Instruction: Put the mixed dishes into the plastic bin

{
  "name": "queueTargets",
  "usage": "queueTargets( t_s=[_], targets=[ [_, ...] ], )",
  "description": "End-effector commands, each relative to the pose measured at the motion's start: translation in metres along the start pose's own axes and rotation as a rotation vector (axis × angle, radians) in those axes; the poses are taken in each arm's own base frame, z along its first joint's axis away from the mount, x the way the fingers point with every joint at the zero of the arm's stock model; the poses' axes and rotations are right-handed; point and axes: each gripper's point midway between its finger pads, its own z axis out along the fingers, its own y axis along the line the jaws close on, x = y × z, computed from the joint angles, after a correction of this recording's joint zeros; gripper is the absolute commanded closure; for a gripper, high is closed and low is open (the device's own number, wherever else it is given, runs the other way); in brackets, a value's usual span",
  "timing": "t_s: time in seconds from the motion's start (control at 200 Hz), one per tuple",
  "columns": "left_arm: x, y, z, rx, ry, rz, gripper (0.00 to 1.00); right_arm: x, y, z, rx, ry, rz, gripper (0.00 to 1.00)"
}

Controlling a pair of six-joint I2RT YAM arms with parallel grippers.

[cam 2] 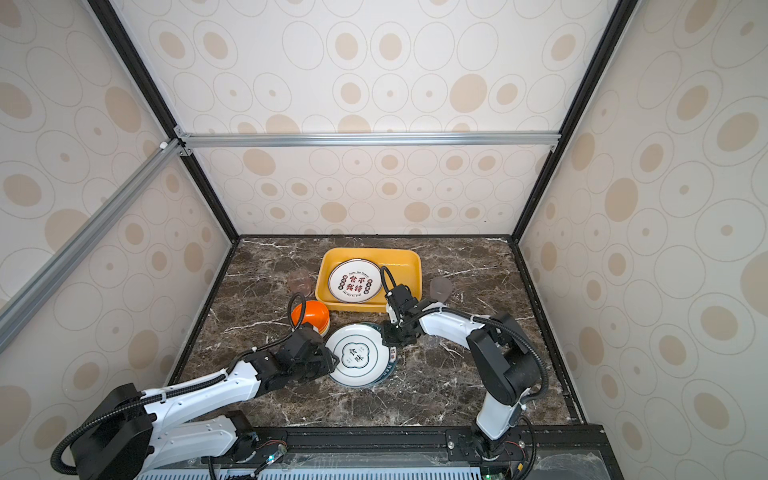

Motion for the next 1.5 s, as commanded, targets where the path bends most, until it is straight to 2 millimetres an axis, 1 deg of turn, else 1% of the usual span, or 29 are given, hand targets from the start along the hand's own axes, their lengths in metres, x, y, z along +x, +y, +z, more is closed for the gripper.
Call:
queueTargets(
  t_s=[0.0, 0.24, 0.35, 0.68, 0.805, 0.89, 0.93, 1.16, 1.296, 1.356, 1.496],
  targets=[
    [-0.002, -0.001, 0.001, 0.002, -0.011, -0.006, 0.62, 0.008, 0.001, 0.005, -0.011, 0.029, -0.003, 0.81],
    [-0.003, 0.000, -0.003, 0.003, -0.017, -0.009, 0.71, 0.008, 0.001, 0.006, -0.012, 0.030, -0.006, 0.82],
    [-0.004, -0.001, -0.006, 0.009, -0.027, -0.011, 0.80, 0.007, 0.002, 0.005, -0.013, 0.028, -0.007, 0.82],
    [-0.007, -0.001, -0.012, 0.018, -0.041, -0.019, 0.88, 0.005, 0.003, -0.001, -0.006, 0.013, -0.018, 0.79],
    [-0.010, -0.005, -0.017, 0.038, -0.054, -0.022, 0.91, 0.003, 0.004, -0.007, 0.002, -0.002, -0.025, 0.74],
    [-0.012, -0.008, -0.022, 0.056, -0.063, -0.021, 0.92, -0.001, 0.007, -0.015, -0.001, -0.025, -0.033, 0.69],
    [-0.014, -0.010, -0.025, 0.066, -0.072, -0.022, 0.95, -0.003, 0.008, -0.019, 0.001, -0.038, -0.035, 0.68],
    [-0.023, -0.025, -0.040, 0.125, -0.100, -0.011, 1.00, -0.017, 0.016, -0.047, -0.002, -0.126, -0.046, 0.66],
    [-0.030, -0.037, -0.050, 0.165, -0.113, 0.000, 1.00, -0.023, 0.022, -0.064, -0.011, -0.173, -0.045, 0.65],
    [-0.033, -0.040, -0.054, 0.176, -0.118, 0.001, 1.00, -0.025, 0.024, -0.073, -0.016, -0.195, -0.045, 0.63],
    [-0.044, -0.056, -0.070, 0.237, -0.140, 0.006, 1.00, -0.029, 0.024, -0.092, -0.037, -0.245, -0.022, 0.58]
  ],
)
